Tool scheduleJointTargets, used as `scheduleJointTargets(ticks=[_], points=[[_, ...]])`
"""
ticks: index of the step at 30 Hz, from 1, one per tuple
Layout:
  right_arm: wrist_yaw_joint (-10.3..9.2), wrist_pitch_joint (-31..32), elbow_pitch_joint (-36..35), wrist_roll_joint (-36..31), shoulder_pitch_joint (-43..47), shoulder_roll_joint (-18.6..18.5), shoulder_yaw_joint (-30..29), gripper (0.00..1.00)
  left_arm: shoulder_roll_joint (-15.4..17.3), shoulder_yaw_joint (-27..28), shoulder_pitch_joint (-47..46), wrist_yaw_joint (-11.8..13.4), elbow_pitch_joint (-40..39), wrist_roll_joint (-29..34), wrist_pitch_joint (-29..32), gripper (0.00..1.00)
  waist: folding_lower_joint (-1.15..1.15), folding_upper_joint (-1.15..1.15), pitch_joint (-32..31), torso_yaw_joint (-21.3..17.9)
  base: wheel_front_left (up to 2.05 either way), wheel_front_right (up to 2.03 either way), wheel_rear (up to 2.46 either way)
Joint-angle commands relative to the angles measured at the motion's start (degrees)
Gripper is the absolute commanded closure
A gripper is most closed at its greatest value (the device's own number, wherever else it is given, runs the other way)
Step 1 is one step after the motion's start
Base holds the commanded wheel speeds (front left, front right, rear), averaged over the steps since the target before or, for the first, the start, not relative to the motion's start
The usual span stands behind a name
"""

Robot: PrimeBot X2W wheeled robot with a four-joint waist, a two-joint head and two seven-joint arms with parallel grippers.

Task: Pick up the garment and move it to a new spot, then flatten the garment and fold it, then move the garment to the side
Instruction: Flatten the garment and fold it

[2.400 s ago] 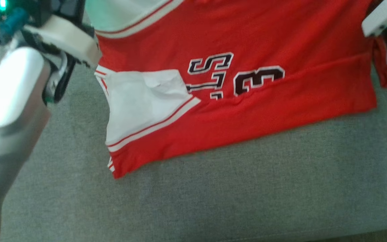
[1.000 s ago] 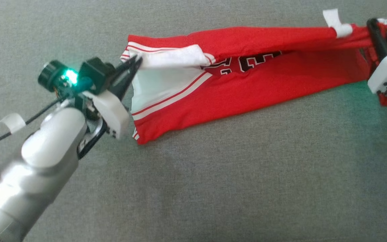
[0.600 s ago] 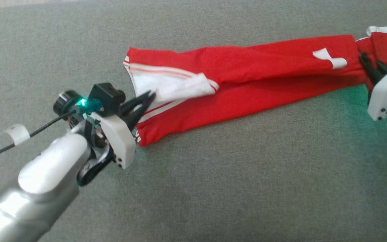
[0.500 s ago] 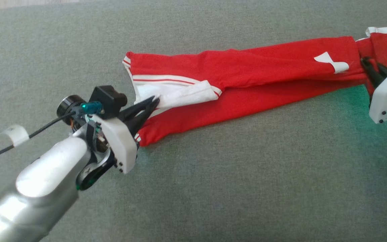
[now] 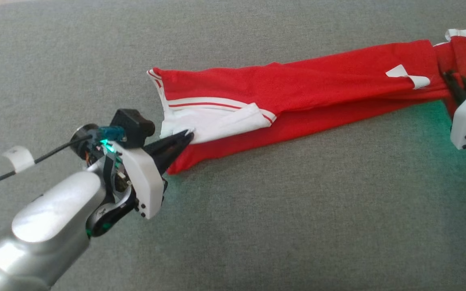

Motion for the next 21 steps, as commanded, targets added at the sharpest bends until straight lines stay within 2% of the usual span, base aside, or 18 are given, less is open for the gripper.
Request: scheduleJointTargets(ticks=[1, 2, 3, 8, 12, 15, 18, 21], points=[[-0.05, -0.9, -0.1, 0.2, -0.1, -1.0, 0.2, 0.00, 2.3, 2.1, -1.9, -0.3, -1.1, -0.4, 0.2, 0.90, 0.00, 0.00, 0.1, -0.1, 0.00, 0.00, 0.00], [-0.05, -1.1, 0.0, 0.8, -0.3, -0.9, 0.2, 0.00, 2.3, 2.1, -2.0, -0.3, -1.1, -0.3, -0.2, 0.21, 0.00, 0.00, 0.2, -0.2, 0.00, 0.00, 0.00], [-0.05, -1.6, -0.1, 1.3, -0.5, -0.8, 0.0, 0.00, 2.2, 2.4, -2.1, 0.0, -0.9, -0.1, -0.9, 0.00, 0.00, 0.00, 0.2, -0.3, 0.00, 0.00, 0.00], [-0.05, -8.3, -0.1, 8.0, -2.9, 0.7, -6.6, 0.00, -0.4, 5.4, -2.3, 3.7, 0.5, 1.1, -8.0, 0.00, 0.00, 0.00, -0.7, -1.0, 0.00, 0.00, 0.00], [-0.05, -12.2, -3.1, 10.4, -3.0, 2.3, -10.8, 0.00, -3.5, 11.0, -2.0, 10.3, 2.1, 1.5, -17.7, 0.00, 0.00, 0.00, -1.9, -1.6, 0.00, 0.00, 0.00], [-0.05, -13.3, -4.9, 10.8, -1.9, 4.5, -15.8, 0.00, -6.7, 15.7, -0.3, 13.3, 3.3, -0.8, -25.3, 0.00, 0.00, 0.00, -3.2, -2.2, 0.00, 0.00, 0.00], [-0.05, -13.4, -9.3, 8.3, 0.7, 7.3, -25.1, 0.00, -9.4, 20.1, 2.0, 15.0, 3.6, -1.9, -29.0, 0.00, 0.00, 0.00, -4.3, -2.6, 0.00, 0.00, 0.00], [-0.05, -13.4, -15.7, 1.5, 7.0, 11.5, -35.5, 0.00, -11.7, 25.2, 5.0, 16.8, 3.2, 0.4, -29.8, 0.00, 0.00, 0.00, -5.1, -2.8, 0.00, 0.00, 0.00]])
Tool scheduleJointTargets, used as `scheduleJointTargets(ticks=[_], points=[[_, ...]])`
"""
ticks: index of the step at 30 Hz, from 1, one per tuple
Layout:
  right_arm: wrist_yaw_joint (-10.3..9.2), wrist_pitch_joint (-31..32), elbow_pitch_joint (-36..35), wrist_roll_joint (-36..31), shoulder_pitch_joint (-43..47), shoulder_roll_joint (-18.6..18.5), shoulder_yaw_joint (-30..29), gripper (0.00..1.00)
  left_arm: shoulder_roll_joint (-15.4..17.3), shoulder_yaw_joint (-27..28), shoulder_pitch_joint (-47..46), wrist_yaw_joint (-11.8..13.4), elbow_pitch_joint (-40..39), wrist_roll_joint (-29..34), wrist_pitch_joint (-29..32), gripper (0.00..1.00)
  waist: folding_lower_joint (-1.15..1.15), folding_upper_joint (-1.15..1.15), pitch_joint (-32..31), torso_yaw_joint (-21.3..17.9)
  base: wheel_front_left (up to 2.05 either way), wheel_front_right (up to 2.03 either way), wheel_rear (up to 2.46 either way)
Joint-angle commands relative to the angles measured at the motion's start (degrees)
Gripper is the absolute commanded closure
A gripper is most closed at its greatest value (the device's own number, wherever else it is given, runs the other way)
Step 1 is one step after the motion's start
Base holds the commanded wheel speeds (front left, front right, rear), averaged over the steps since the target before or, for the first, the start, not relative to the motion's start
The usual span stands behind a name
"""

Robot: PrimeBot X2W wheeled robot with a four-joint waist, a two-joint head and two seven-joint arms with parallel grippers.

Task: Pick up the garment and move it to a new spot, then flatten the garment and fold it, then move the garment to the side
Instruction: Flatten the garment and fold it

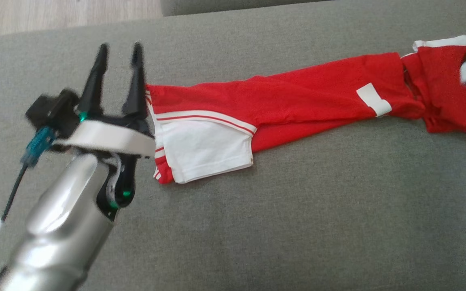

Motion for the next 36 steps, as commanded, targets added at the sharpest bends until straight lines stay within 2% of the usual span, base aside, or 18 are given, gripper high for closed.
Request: scheduleJointTargets(ticks=[1, 4, 7, 11, 19, 25, 30, 36], points=[[-0.05, -0.6, -3.6, -3.0, 4.3, 2.3, -2.1, 0.00, 0.6, 4.9, -0.2, 0.6, -2.2, 2.2, -0.5, 0.00, 0.00, 0.00, -0.4, -0.1, 0.00, 0.00, 0.00], [-0.05, -0.6, -10.1, -10.2, 12.4, 9.5, -9.9, 0.00, -2.3, 10.0, 5.2, 0.5, -3.3, 7.3, -0.5, 0.00, 0.00, 0.00, -1.0, -0.3, 0.00, 0.00, 0.00], [-0.05, -0.6, -14.6, -15.9, 19.4, 16.2, -14.4, 0.00, -4.9, 12.9, 10.1, -0.6, -3.0, 12.3, -0.5, 0.00, 0.00, 0.00, -1.4, -0.2, 0.00, 0.00, 0.00], [-0.05, -0.6, -17.0, -22.1, 25.9, 20.5, -16.3, 0.00, -8.3, 15.7, 14.9, -2.5, -1.8, 17.9, -0.5, 0.00, 0.00, 0.00, -1.6, -0.1, 0.00, 0.00, 0.00], [-0.05, -0.6, -18.9, -24.5, 29.2, 22.4, -17.9, 0.00, -13.4, 20.1, 18.5, -6.3, -1.0, 24.6, -0.5, 0.00, 0.00, 0.00, -0.5, 0.3, 0.00, 0.00, 0.00], [-0.05, -0.6, -19.0, -26.5, 26.7, 22.5, -19.4, 0.00, -15.3, 22.3, 17.2, -9.3, -0.9, 28.0, -0.5, 0.00, 0.00, 0.00, 2.6, 1.0, 0.00, 0.00, 0.00], [-0.05, 2.3, -14.8, -30.7, 21.0, 21.8, -24.6, 0.00, -16.2, 23.2, 15.3, -11.2, -1.0, 29.7, -0.5, 0.00, 0.00, 0.00, 6.1, 1.9, 0.00, 0.00, 0.00], [-0.05, 8.7, -5.5, -35.7, 13.5, 21.5, -33.3, 0.00, -16.8, 23.0, 13.8, -12.6, -0.5, 30.9, -0.5, 0.00, 0.00, 0.00, 8.9, 3.5, 0.00, 0.00, 0.00]])
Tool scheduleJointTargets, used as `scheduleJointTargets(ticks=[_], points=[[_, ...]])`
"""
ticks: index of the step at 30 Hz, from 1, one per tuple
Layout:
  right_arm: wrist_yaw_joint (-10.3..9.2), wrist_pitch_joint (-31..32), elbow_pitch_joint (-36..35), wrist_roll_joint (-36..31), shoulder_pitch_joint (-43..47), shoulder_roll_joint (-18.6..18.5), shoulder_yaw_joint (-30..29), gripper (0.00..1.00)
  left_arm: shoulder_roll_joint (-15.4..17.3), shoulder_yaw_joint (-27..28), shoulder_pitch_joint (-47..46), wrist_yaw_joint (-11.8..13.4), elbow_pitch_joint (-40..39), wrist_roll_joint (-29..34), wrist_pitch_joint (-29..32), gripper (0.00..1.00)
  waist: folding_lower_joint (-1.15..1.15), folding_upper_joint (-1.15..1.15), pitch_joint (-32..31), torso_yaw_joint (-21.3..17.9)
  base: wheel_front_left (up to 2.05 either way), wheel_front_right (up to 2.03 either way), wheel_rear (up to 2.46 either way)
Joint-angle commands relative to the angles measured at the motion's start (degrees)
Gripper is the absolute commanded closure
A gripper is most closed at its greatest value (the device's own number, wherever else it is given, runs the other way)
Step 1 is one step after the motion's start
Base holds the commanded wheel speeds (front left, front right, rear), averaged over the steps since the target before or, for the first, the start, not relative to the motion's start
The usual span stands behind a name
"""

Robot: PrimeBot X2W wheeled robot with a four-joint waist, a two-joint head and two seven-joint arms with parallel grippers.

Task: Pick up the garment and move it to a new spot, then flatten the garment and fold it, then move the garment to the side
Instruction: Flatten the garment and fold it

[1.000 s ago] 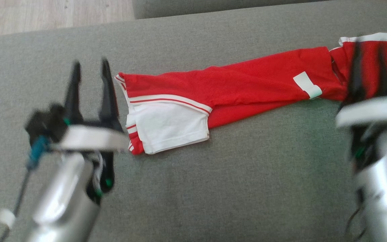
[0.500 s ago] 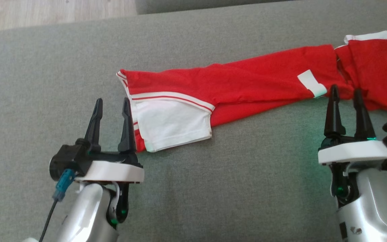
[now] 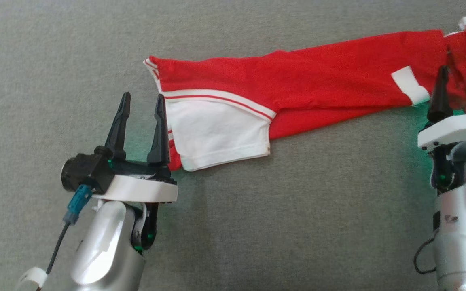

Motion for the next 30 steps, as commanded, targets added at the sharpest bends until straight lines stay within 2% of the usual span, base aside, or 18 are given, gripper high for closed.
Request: scheduleJointTargets(ticks=[1, 8, 14, 15, 16, 17, 25, 30], points=[[-0.05, 0.6, -0.2, -0.9, -1.8, -0.3, 0.1, 0.00, 0.3, 1.6, -1.7, -0.2, -1.4, 0.6, -0.3, 0.00, -0.01, 0.00, 0.9, 0.9, 0.00, 0.00, 0.00], [-0.05, 2.5, 7.5, -5.3, -6.0, -0.8, -5.6, 0.00, 0.1, 1.5, -2.0, -0.7, -1.3, 0.7, -0.3, 0.00, -0.01, 0.00, 1.9, 1.8, 0.00, 0.00, 0.00], [-0.05, 4.2, 12.4, -7.0, -8.1, -1.0, -5.4, 0.00, 0.1, 0.7, -2.7, -0.8, -1.2, 0.9, -0.3, 0.00, -0.01, 0.00, 2.7, 1.6, 0.00, 0.00, 0.00], [-0.05, 4.4, 13.0, -6.9, -8.4, -1.1, -4.9, 0.23, 0.1, 0.7, -3.0, -0.8, -1.1, 1.0, -0.3, 0.00, -0.01, 0.00, 2.7, 1.5, 0.00, 0.00, 0.00], [-0.05, 4.3, 13.4, -6.7, -8.7, -1.2, -4.5, 0.92, 0.1, 0.8, -3.2, -0.8, -1.0, 1.1, -0.3, 0.00, -0.01, 0.00, 2.7, 1.4, 0.00, 0.00, 0.00], [-0.05, 3.9, 13.6, -6.7, -8.9, -1.3, -3.9, 1.00, 0.1, 1.0, -3.4, -0.7, -1.0, 1.2, -0.3, 0.00, -0.01, 0.00, 2.5, 1.2, 0.00, 0.00, 0.00], [-0.05, 0.4, 12.2, -3.7, -8.6, -1.9, -0.7, 1.00, 0.1, 1.8, -2.9, -0.8, -1.0, 1.2, -0.3, 0.00, -0.01, 0.00, -0.1, -1.0, 0.00, 0.00, 0.00], [-0.05, -0.4, 7.9, -1.8, -5.2, -4.4, 1.4, 1.00, 0.1, 1.6, -1.5, -1.5, -0.6, 1.9, -0.3, 0.00, -0.01, 0.00, -3.0, -2.6, 0.00, 0.00, 0.00]])
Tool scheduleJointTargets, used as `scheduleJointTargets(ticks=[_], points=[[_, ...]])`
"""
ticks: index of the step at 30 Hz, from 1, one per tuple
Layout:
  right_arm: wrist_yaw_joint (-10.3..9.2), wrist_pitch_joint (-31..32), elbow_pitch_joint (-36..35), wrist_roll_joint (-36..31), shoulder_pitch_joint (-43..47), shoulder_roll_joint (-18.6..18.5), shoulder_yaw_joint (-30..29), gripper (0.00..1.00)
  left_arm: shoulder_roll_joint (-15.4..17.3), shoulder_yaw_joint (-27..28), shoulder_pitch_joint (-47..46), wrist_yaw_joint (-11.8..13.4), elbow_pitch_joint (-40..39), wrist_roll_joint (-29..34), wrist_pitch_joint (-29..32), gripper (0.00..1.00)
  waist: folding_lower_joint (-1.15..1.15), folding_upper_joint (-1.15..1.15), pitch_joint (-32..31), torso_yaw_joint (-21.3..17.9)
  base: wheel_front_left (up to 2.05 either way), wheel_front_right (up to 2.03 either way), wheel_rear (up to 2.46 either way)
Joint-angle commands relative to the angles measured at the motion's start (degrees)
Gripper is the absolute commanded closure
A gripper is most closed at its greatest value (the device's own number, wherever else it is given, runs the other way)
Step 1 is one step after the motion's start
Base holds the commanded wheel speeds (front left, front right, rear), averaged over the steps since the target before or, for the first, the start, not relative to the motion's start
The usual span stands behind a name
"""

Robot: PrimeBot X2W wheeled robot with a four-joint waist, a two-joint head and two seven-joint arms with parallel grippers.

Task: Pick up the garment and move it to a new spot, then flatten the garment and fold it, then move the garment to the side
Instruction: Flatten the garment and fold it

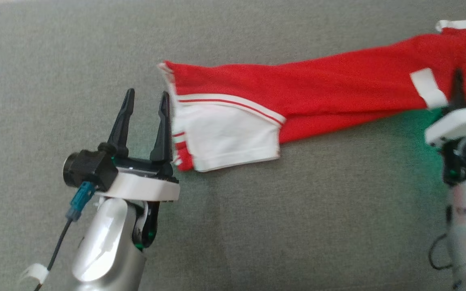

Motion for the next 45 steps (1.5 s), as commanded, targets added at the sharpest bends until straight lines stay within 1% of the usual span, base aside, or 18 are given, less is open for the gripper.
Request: scheduleJointTargets(ticks=[1, 7, 9, 13, 19, 25, 30, 34, 35, 40, 45], points=[[-0.05, -0.2, -3.1, 0.9, 1.1, -1.9, 0.9, 1.00, 0.4, 1.9, 0.3, -0.5, -1.5, 0.3, -0.3, 0.00, 0.00, 0.00, -1.8, -1.0, 0.00, 0.00, 0.00], [-0.05, 2.2, -9.1, 3.6, 4.0, -5.2, -2.3, 1.00, 0.4, 2.5, 1.9, -0.6, -1.6, -0.7, -0.3, 0.00, 0.00, 0.00, -4.7, -1.3, 0.00, 0.00, 0.00], [-0.05, 3.5, -12.1, 4.8, 4.7, -5.3, -2.7, 1.00, 0.4, 2.2, 2.5, -0.6, -1.7, -1.0, -0.3, 0.00, 0.00, 0.00, -5.6, -1.1, 0.00, 0.00, 0.00], [-0.05, 4.9, -16.5, 6.1, 5.8, -4.1, -1.2, 1.00, 0.4, 1.9, 3.1, -0.6, -1.9, -1.3, -0.3, 0.00, 0.00, 0.00, -6.6, -0.4, 0.00, 0.00, 0.00], [-0.05, 6.7, -22.6, 7.4, 7.7, -0.5, 3.6, 1.00, 0.4, 1.5, 3.8, -0.6, -2.0, -1.4, -0.3, 0.00, 0.00, 0.00, -8.5, 1.6, 0.00, 0.00, 0.00], [-0.05, 9.1, -26.7, 7.7, 9.9, 2.5, 12.9, 1.00, 0.4, 1.1, 3.6, -0.3, -2.1, -2.1, -0.3, 0.00, 0.00, 0.00, -10.0, 3.8, 0.00, 0.00, 0.00], [-0.05, 8.7, -25.5, 8.3, 9.5, 3.7, 19.3, 1.00, 0.4, 0.6, 3.4, -0.1, -2.2, -2.4, -0.3, 0.00, 0.00, 0.00, -10.4, 5.0, 0.00, 0.00, 0.00], [-0.05, 6.7, -21.5, 12.0, 8.8, 3.7, 26.8, 1.00, 0.4, -0.2, 2.6, -0.1, -2.4, -2.9, -0.3, 0.00, 0.00, 0.00, -9.6, 6.7, 0.00, 0.00, 0.00], [-0.05, 6.7, -21.5, 12.0, 8.8, 3.7, 26.8, 1.00, 0.4, -0.2, 2.6, -0.1, -2.4, -2.9, -0.3, 0.00, 0.00, 0.00, -9.6, 6.7, 0.00, 0.00, 0.00], [-0.05, 3.2, -15.3, 15.2, 7.2, 3.8, 33.3, 1.00, 0.4, -1.1, 1.6, 0.2, -2.5, -3.4, -0.3, 0.00, 0.00, 0.00, -8.7, 8.6, 0.00, 0.00, 0.00], [-0.05, 0.6, -8.5, 15.5, 5.2, 3.8, 37.8, 1.00, 0.4, -2.5, 1.3, 0.3, -1.6, -4.2, -0.3, 0.00, 0.00, 0.00, -8.3, 10.2, 0.00, 0.00, 0.00]])
